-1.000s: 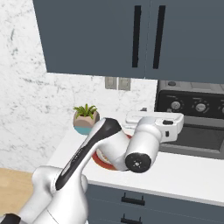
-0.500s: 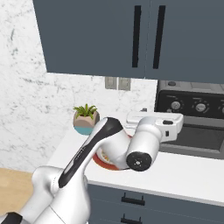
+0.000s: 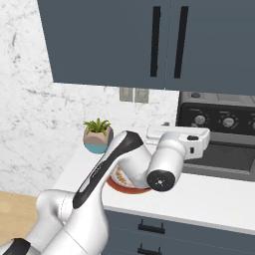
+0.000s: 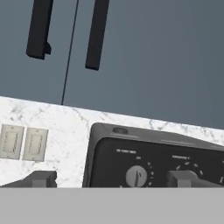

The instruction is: Pick up the kebab skewer and baguette bread, and place them inside the toaster oven. Close the toaster oven door and start by setting the timer.

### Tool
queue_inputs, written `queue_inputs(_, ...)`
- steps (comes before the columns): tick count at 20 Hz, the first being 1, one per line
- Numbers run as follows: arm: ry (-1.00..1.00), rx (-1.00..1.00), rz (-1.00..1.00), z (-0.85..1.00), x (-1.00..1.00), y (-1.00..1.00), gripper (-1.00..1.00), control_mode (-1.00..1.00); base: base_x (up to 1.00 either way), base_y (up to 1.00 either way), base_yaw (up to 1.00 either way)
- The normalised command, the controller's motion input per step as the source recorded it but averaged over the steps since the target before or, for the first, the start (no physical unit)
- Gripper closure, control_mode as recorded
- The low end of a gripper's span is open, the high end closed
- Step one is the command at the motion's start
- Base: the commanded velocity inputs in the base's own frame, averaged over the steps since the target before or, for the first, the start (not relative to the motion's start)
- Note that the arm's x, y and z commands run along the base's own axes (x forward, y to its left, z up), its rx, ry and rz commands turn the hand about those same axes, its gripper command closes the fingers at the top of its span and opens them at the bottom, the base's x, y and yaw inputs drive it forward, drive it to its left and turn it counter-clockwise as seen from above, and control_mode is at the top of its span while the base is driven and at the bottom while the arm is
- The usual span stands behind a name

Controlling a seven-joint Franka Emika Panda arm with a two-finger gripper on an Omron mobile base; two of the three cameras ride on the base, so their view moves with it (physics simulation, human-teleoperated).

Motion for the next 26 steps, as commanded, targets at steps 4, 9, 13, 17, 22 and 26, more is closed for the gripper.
queue_inputs(4, 0.0, 0.0, 0.0, 0.0, 0.04, -0.13, -1.0, -1.0, 0.0, 0.0, 0.0)
queue_inputs(9, 0.0, 0.0, 0.0, -0.03, 0.15, -0.09, -1.0, -1.0, 0.0, 0.0, 0.0)
queue_inputs(13, 0.0, 0.0, 0.0, -0.05, 0.17, 0.0, -1.0, -1.0, 0.0, 0.0, 0.0)
queue_inputs(17, 0.0, 0.0, 0.0, -0.06, 0.12, 0.0, -1.0, -1.0, 0.0, 0.0, 0.0)
queue_inputs(22, 0.0, 0.0, 0.0, -0.01, 0.08, -0.07, -1.0, -1.0, 0.0, 0.0, 0.0)
queue_inputs(26, 0.0, 0.0, 0.0, -0.01, 0.07, -0.15, -1.0, -1.0, 0.0, 0.0, 0.0)
